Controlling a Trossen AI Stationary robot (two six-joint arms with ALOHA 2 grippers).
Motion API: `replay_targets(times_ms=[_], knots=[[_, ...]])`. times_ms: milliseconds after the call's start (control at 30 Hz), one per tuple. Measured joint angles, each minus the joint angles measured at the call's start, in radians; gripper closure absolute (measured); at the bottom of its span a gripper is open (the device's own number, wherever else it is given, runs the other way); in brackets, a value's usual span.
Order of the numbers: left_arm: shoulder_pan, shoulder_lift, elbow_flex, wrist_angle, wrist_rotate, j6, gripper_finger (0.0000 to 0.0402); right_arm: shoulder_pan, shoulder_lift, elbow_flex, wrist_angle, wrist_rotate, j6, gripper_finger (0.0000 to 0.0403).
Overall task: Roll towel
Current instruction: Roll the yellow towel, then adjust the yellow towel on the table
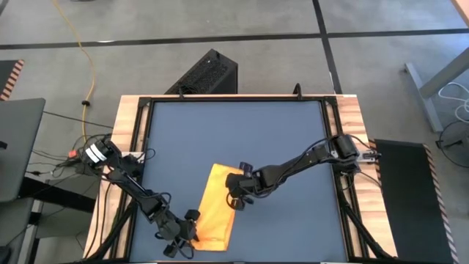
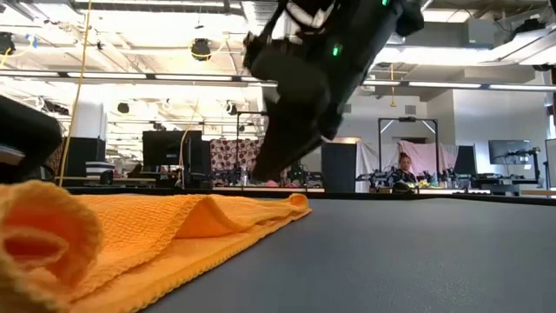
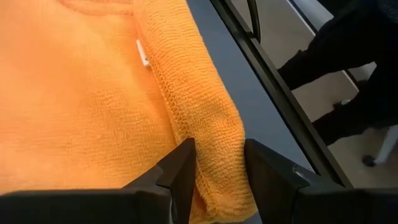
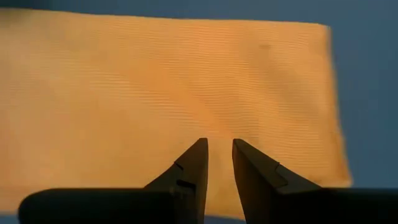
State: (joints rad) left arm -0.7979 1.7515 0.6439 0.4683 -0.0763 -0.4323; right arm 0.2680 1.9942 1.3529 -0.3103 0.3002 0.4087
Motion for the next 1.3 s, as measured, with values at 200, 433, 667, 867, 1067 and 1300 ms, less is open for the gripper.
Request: replay_targets(times_ms=[200,433,667,867,1067,1300], knots=[[0.021,-0.005,-0.001,0.004,0.024,0.008,0.0274,0.012,-0.040,0.002,-0.059,-0.065,0.000,0.0301],[0.027,-0.113,-0.001,-0.051,0.044,0.101,0.0274,0.063,-0.029,0.002,-0.002,-0.102,0.035,0.0301],[0.048,-0.285,-0.001,-0.224,-0.114,0.237,0.0274,0.122,-0.012,0.003,0.066,-0.092,0.095,0.0301],[0.227,-0.334,-0.001,-0.323,-0.141,0.256,0.0274,0.143,0.054,0.004,0.147,-0.076,0.142,0.0301],[0.441,-0.292,0.000,-0.332,-0.014,0.316,0.0274,0.152,0.091,0.002,0.157,-0.054,0.193,0.0301],[0.597,-0.269,-0.002,-0.404,0.038,0.318,0.0274,0.126,0.090,0.003,0.139,-0.010,0.162,0.0301]])
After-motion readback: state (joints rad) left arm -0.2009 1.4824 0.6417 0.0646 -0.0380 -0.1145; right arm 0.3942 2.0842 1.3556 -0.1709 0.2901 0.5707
